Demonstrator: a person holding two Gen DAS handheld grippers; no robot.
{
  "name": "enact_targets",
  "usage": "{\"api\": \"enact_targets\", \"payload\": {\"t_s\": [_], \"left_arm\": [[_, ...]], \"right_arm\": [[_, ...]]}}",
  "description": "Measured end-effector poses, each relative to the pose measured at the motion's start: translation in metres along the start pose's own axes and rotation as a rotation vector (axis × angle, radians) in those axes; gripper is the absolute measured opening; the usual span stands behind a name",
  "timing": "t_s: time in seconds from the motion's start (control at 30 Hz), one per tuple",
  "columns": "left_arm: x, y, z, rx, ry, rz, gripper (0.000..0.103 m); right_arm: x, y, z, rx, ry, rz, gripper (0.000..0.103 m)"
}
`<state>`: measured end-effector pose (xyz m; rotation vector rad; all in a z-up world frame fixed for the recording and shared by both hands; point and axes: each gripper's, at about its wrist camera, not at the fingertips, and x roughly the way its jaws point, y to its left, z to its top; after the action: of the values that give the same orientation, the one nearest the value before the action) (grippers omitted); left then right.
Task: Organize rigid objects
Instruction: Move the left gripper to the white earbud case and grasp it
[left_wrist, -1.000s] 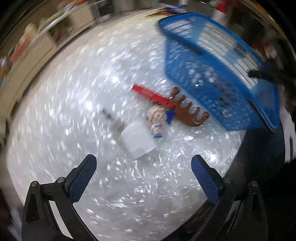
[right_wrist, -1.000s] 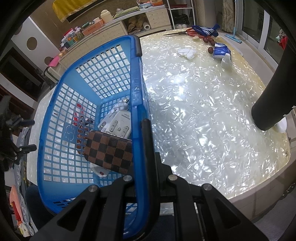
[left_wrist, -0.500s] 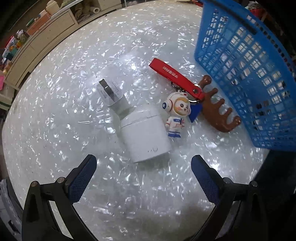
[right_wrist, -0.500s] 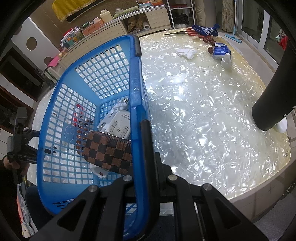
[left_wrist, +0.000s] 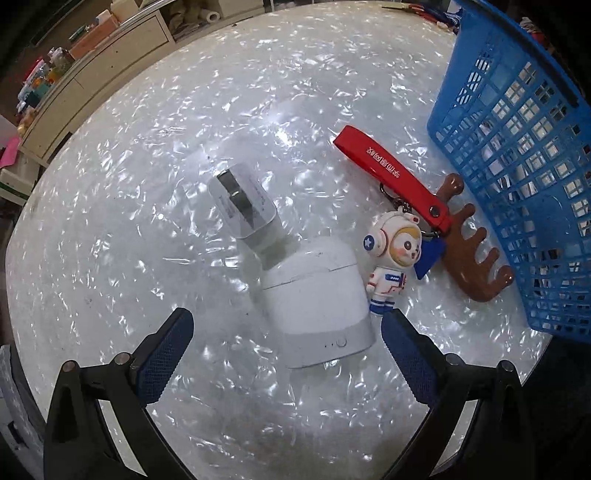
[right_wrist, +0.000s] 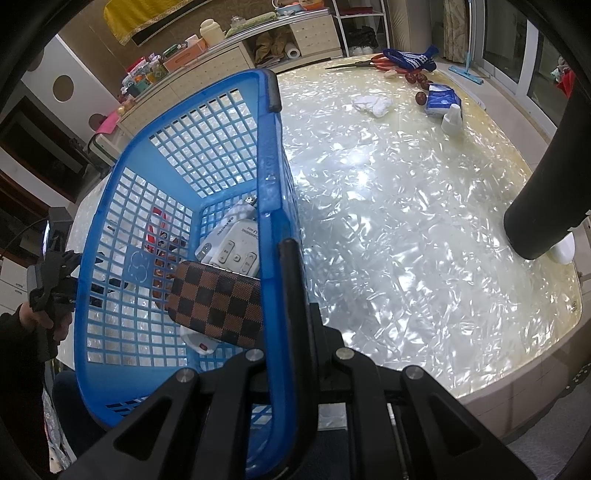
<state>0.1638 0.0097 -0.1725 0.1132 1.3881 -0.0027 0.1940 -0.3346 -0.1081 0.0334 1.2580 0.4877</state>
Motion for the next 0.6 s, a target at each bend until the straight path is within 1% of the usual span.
{"api": "enact_targets", "payload": {"t_s": [0.13,0.23,0.3,0.43,0.53,0.6], "left_arm": [[0.004,0.002,0.004,-0.010,-0.004,-0.002,0.102],[0.013,0.013,0.017,-0.048,0.006,0.014,0.102],[0.016,0.019,0.021,-0.052,0.009,0.000,0.102],[0.023,0.026,0.027,-0.049,0.014,0.001,0.103],[0.026,0.030,0.026,-0.075,0.016,-0.003,0.102],[0.028,0.038,0.021,-0.106,0.019,-0.028,0.100]], "right_arm": [[0.000,0.000,0.000,0.000,0.000,-0.001,0.008],[0.001,-0.001,0.000,0.003,0.001,0.000,0.008],[0.001,-0.001,0.000,0.003,0.003,-0.001,0.008],[0.003,-0.001,0.001,0.004,0.007,-0.002,0.008],[0.006,0.000,0.001,0.007,0.012,-0.007,0.008],[0.007,-0.001,0.002,0.008,0.014,-0.009,0.008]]}}
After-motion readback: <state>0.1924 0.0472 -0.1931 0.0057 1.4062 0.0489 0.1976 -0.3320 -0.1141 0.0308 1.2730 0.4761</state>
